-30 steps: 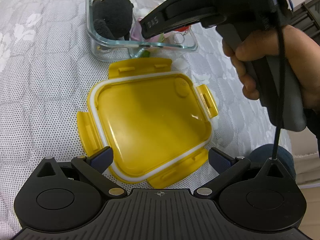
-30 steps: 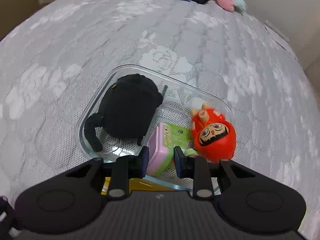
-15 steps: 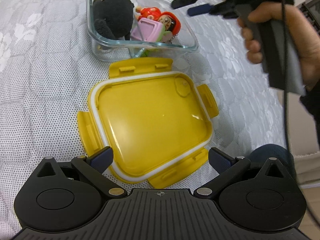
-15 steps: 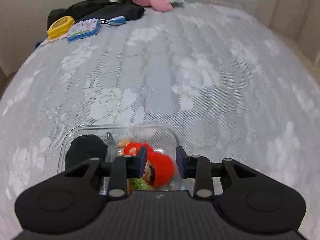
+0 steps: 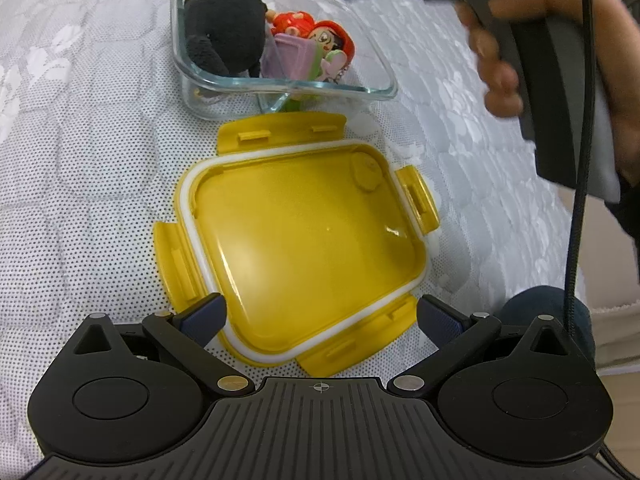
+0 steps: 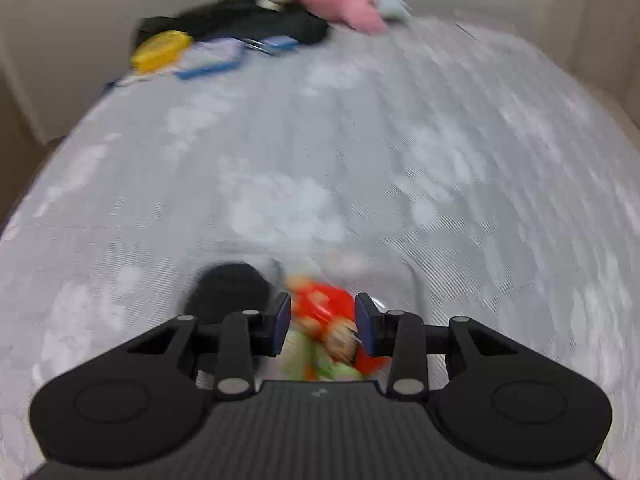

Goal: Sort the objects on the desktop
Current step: 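Push the black plush cat down into its compartment with the right gripper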

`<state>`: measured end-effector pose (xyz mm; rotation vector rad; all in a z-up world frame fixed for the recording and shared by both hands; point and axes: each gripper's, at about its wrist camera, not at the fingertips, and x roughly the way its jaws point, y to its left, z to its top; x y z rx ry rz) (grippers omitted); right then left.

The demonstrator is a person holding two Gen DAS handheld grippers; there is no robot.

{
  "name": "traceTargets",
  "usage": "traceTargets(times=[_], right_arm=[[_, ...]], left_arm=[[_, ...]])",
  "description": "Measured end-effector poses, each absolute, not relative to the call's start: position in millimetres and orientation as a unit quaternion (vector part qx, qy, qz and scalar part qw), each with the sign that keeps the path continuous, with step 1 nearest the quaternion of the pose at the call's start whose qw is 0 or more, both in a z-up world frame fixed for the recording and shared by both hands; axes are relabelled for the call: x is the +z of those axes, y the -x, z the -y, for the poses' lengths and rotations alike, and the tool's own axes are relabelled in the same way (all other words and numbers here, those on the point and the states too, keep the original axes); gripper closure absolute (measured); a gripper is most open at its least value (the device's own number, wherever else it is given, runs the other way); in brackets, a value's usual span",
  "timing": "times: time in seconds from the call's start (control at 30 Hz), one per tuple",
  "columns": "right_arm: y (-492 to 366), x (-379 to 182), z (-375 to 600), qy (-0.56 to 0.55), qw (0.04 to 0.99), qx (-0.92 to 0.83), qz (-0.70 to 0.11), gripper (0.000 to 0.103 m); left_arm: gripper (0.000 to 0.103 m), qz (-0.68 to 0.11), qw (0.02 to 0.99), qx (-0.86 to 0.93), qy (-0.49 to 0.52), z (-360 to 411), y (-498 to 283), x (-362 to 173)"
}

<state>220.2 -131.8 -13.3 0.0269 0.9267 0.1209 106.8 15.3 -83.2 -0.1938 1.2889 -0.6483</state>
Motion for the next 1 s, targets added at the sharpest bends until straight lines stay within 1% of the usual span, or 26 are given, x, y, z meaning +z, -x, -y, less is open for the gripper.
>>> traceTargets(times=[0.13,0.27,0.33,0.47,0.53,0.57,0.67,0.73,0.8,0.87,0.9,1.0], right_arm=[[-231,-17,108,-0.023,0.893,0.09,-0.441,0.064],[-242,-34,89,-0.009,0.882,0.092,-0.462,0.064],[-240,-38,83,-0.002,0.88,0.092,-0.465,0.059],[-236,-44,80,0.008,0.884,0.089,-0.458,0.058],[-237,-45,83,-0.001,0.884,0.091,-0.458,0.062],[-238,-45,87,-0.02,0.883,0.09,-0.461,0.062],[-242,-44,110,-0.1,0.872,0.088,-0.47,0.071],[-244,-44,126,-0.149,0.863,0.083,-0.475,0.082],[-245,-42,134,-0.162,0.86,0.082,-0.478,0.082],[-241,-37,128,-0.118,0.869,0.09,-0.472,0.079],[-238,-33,123,-0.097,0.874,0.097,-0.467,0.076],[-234,-27,110,-0.063,0.879,0.108,-0.46,0.051]], left_arm=[[0.0,-0.591,0.747,-0.291,0.09,-17,-108,-85],[0.0,-0.591,0.748,-0.289,0.089,-18,-108,-86],[0.0,-0.591,0.747,-0.29,0.088,-17,-108,-86],[0.0,-0.592,0.747,-0.291,0.085,-16,-108,-87],[0.0,-0.592,0.747,-0.29,0.087,-17,-108,-87],[0.0,-0.592,0.747,-0.289,0.088,-17,-108,-87],[0.0,-0.592,0.747,-0.29,0.087,-17,-108,-87],[0.0,-0.592,0.747,-0.29,0.086,-16,-108,-87],[0.0,-0.593,0.747,-0.29,0.085,-16,-108,-87],[0.0,-0.593,0.747,-0.29,0.085,-16,-108,-87],[0.0,-0.593,0.747,-0.289,0.085,-17,-107,-87],[0.0,-0.594,0.747,-0.288,0.084,-17,-108,-88]])
